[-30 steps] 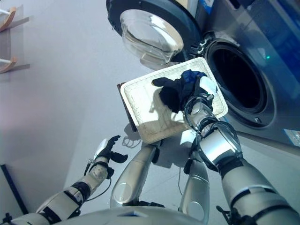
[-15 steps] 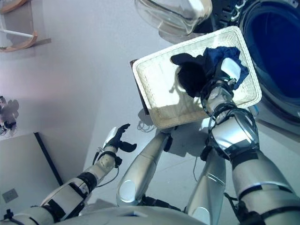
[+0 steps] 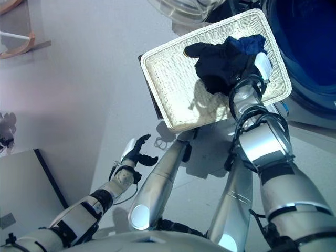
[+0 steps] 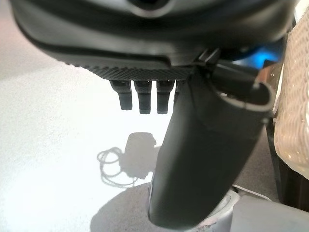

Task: Pick up the clothes and place them into the washing machine

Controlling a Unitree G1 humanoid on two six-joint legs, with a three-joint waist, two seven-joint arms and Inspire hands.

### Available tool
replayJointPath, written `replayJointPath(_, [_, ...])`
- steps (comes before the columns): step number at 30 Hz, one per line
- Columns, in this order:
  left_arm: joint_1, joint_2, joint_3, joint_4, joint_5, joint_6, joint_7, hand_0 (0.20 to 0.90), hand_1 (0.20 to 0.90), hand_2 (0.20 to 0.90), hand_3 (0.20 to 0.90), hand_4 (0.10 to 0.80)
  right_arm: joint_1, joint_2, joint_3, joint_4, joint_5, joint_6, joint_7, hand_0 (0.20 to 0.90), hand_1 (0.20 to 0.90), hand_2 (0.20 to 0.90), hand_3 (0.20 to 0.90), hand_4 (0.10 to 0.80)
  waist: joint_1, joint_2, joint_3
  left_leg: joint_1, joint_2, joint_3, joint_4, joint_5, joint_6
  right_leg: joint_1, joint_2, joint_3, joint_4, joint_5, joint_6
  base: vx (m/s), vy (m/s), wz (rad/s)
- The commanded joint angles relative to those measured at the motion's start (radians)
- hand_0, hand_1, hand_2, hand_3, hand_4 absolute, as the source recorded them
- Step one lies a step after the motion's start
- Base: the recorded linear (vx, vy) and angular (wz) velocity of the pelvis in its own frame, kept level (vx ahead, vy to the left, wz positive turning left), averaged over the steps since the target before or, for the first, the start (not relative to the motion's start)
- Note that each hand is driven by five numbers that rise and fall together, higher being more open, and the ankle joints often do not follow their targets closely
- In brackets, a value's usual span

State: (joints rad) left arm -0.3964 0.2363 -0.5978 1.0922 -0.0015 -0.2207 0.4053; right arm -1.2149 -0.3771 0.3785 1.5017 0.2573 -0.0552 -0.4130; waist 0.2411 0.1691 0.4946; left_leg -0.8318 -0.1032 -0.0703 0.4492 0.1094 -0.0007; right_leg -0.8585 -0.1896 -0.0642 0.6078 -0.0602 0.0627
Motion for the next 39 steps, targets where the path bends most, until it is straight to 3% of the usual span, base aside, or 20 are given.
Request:
replayJointPath(1, [0.031, 0.041, 0.004, 0.055, -0.02, -0.017, 0.025, 0.9, 0.9, 0.9, 0.9, 0.8, 0.014, 0.02, -0.102, -0.103, 0.297, -0.134, 0.014, 0.3, 0.3, 0.3, 0.3, 0.4, -0.007, 0.028, 0.018, 0.017, -0.04, 0.068, -0.026, -0.061, -0.005, 0.101, 0.044, -0.032, 0.023, -0.104, -0.057, 0.023, 0.007, -0.19])
replayJointPath(6, [0.063, 0.035, -0.009, 0.061, -0.024, -0.027, 0.0, 0.9, 0.9, 0.9, 0.9, 0.8, 0.068, 0.068, -0.246, -0.162, 0.605, -0.227, 0.078, 0.3, 0.3, 0.3, 0.3, 0.4, -0.021, 0.036, 0.002, 0.086, -0.046, 0.075, -0.061, -0.06, 0.004, 0.166, 0.049, -0.011, -0.013, -0.105, -0.051, 0.019, 0.049, -0.1])
replayJointPath(7, [0.071, 0.029, -0.011, 0.06, -0.027, -0.03, -0.008, 0.9, 0.9, 0.9, 0.9, 0.8, 0.079, 0.084, -0.286, -0.189, 0.683, -0.246, 0.102, 0.3, 0.3, 0.3, 0.3, 0.4, -0.023, 0.046, -0.003, 0.095, -0.041, 0.083, -0.084, -0.03, 0.012, 0.175, 0.051, -0.017, -0.031, -0.078, -0.055, -0.033, 0.075, -0.27])
replayJointPath(12, [0.122, 0.009, -0.019, 0.064, -0.049, -0.041, -0.049, 0.9, 0.9, 0.9, 0.9, 0.8, 0.137, 0.139, -0.398, -0.262, 0.911, -0.315, 0.184, 0.3, 0.3, 0.3, 0.3, 0.4, -0.034, 0.072, -0.044, 0.175, -0.048, 0.087, -0.143, -0.022, 0.022, 0.245, 0.054, 0.005, -0.088, -0.065, -0.039, 0.044, 0.081, -0.32])
replayJointPath(22, [0.249, -0.02, -0.025, 0.03, -0.085, -0.07, -0.117, 0.9, 0.9, 0.9, 0.9, 0.8, 0.205, 0.175, -0.51, -0.426, 1.085, -0.407, 0.292, 0.3, 0.3, 0.3, 0.3, 0.4, -0.052, 0.127, -0.104, 0.273, -0.057, 0.109, -0.21, -0.021, 0.038, 0.318, 0.042, 0.042, -0.159, -0.043, -0.011, 0.053, 0.076, -0.13])
replayJointPath(31, [0.269, -0.022, -0.026, 0.02, -0.093, -0.093, -0.112, 0.9, 0.9, 0.9, 0.9, 0.8, 0.183, 0.088, -0.584, -0.571, 0.986, -0.534, 0.201, 0.3, 0.3, 0.3, 0.3, 0.4, -0.066, 0.145, -0.098, 0.262, -0.057, 0.102, -0.206, -0.021, 0.036, 0.304, 0.039, 0.037, -0.144, -0.053, -0.014, 0.004, 0.005, -0.03])
replayJointPath(34, [0.267, -0.002, -0.015, 0.013, -0.094, -0.104, -0.1, 0.9, 0.9, 0.9, 0.9, 0.8, 0.155, -0.031, -0.541, -0.597, 0.744, -0.54, 0.042, 0.3, 0.3, 0.3, 0.3, 0.4, -0.067, 0.147, -0.085, 0.235, -0.056, 0.101, -0.191, -0.018, 0.031, 0.283, 0.037, 0.035, -0.129, -0.056, -0.017, -0.022, -0.01, 0.02])
replayJointPath(35, [0.265, -0.005, -0.014, 0.013, -0.093, -0.104, -0.1, 0.9, 0.9, 0.9, 0.9, 0.8, 0.152, -0.027, -0.54, -0.609, 0.72, -0.536, 0.016, 0.3, 0.3, 0.3, 0.3, 0.4, -0.068, 0.149, -0.084, 0.232, -0.056, 0.101, -0.189, -0.018, 0.031, 0.28, 0.037, 0.034, -0.126, -0.057, -0.017, -0.055, -0.017, 0.05])
replayJointPath(37, [0.253, 0.014, -0.003, 0.024, -0.07, -0.11, -0.068, 0.9, 0.9, 0.9, 0.9, 0.8, 0.111, -0.156, -0.438, -0.614, 0.356, -0.474, -0.22, 0.3, 0.3, 0.3, 0.3, 0.4, -0.073, 0.144, -0.069, 0.201, -0.056, 0.102, -0.172, -0.014, 0.025, 0.249, 0.038, 0.034, -0.104, -0.057, -0.023, -0.063, -0.019, 0.09])
replayJointPath(39, [0.237, 0.022, 0.001, 0.022, -0.053, -0.118, -0.044, 0.9, 0.9, 0.9, 0.9, 0.8, 0.08, -0.217, -0.418, -0.623, 0.309, -0.451, -0.24, 0.3, 0.3, 0.3, 0.3, 0.4, -0.071, 0.147, -0.061, 0.17, -0.057, 0.101, -0.157, -0.015, 0.02, 0.219, 0.034, 0.032, -0.089, -0.058, -0.026, -0.059, -0.029, 0.07])
